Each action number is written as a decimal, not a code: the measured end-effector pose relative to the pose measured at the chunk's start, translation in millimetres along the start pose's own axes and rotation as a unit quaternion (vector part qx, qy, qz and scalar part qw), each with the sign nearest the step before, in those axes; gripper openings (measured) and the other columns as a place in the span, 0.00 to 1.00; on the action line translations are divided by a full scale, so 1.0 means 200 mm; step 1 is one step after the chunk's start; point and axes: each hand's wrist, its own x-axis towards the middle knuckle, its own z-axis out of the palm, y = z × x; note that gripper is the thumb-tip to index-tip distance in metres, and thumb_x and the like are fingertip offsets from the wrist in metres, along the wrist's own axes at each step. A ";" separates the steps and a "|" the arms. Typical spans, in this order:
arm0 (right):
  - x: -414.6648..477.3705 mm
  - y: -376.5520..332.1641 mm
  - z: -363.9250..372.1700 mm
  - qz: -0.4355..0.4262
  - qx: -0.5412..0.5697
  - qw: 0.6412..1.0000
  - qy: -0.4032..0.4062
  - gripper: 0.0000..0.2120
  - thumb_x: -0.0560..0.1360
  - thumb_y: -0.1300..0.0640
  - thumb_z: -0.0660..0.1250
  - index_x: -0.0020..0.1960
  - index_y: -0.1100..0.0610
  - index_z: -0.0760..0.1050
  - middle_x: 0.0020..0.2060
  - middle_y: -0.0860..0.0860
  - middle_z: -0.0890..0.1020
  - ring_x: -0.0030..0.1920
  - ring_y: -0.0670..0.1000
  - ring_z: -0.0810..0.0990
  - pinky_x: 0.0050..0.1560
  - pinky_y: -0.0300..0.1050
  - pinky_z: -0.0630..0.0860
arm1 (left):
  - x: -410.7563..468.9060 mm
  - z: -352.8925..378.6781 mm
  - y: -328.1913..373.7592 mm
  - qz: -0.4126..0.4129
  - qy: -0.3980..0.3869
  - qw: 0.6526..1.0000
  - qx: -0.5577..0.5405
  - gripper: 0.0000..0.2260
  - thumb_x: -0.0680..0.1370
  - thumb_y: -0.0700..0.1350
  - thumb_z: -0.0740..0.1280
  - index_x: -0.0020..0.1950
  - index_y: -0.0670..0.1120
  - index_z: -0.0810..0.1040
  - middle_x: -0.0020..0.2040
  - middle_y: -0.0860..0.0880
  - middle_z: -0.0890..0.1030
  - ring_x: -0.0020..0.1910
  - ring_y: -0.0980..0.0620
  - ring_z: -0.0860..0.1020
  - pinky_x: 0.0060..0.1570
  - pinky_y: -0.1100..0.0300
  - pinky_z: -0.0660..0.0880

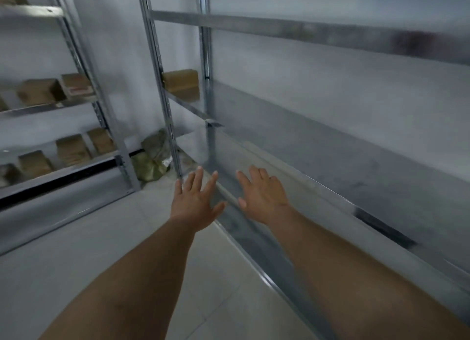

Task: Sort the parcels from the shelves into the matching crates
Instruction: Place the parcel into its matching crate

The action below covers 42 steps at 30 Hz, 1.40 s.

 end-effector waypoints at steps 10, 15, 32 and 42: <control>0.79 -0.15 0.08 -0.055 0.013 0.998 0.019 0.27 0.80 0.45 0.56 0.75 0.56 0.56 0.73 0.59 0.58 0.70 0.58 0.61 0.63 0.53 0.66 | 0.54 0.10 -0.47 -0.061 -0.014 0.998 0.012 0.30 0.79 0.65 0.45 0.78 0.56 0.40 0.79 0.47 0.40 0.78 0.47 0.41 0.75 0.45 0.41; 1.35 -0.11 0.11 -0.066 0.013 0.997 0.033 0.25 0.80 0.46 0.56 0.73 0.57 0.60 0.71 0.59 0.62 0.68 0.58 0.63 0.61 0.53 0.67 | 1.04 0.09 -0.69 -0.080 -0.015 0.997 0.015 0.30 0.80 0.64 0.44 0.78 0.56 0.39 0.78 0.47 0.38 0.77 0.48 0.40 0.75 0.46 0.41; 2.93 -0.11 0.13 -0.119 0.018 0.993 0.019 0.20 0.81 0.46 0.54 0.67 0.58 0.66 0.62 0.58 0.72 0.60 0.57 0.72 0.54 0.51 0.71 | 2.31 0.06 -1.37 -0.132 -0.054 0.990 0.002 0.32 0.80 0.62 0.52 0.78 0.54 0.38 0.79 0.46 0.43 0.78 0.45 0.48 0.75 0.49 0.49; 3.65 -0.33 0.12 -0.042 0.001 0.999 0.034 0.27 0.79 0.47 0.60 0.74 0.57 0.59 0.72 0.59 0.60 0.69 0.59 0.64 0.63 0.53 0.67 | 3.02 -0.02 -1.94 -0.043 -0.012 0.999 0.027 0.31 0.80 0.62 0.51 0.79 0.49 0.50 0.79 0.46 0.43 0.78 0.46 0.47 0.76 0.49 0.48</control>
